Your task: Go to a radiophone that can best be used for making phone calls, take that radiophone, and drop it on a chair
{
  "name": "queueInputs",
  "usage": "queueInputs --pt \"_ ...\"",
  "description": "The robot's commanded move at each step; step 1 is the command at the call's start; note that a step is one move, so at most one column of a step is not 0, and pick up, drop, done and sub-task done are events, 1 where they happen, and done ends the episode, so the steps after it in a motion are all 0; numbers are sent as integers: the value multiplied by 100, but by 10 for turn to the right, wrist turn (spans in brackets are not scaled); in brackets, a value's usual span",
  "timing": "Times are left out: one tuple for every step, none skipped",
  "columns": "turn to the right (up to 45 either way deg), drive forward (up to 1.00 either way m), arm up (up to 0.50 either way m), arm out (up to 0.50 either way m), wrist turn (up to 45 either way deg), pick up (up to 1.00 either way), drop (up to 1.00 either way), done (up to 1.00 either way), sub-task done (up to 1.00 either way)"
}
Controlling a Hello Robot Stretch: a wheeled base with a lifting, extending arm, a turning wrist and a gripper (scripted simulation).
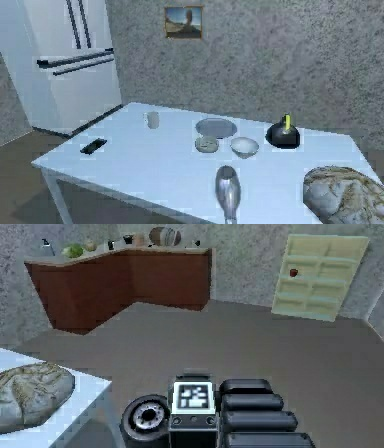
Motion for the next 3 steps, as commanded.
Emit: queueInputs --pt "-450 0 0 0 0 0 0 0 0" --pt "-210 0 0 0 0 0 0 0 0" --pt "0 0 0 30 0 0 0 0 0"
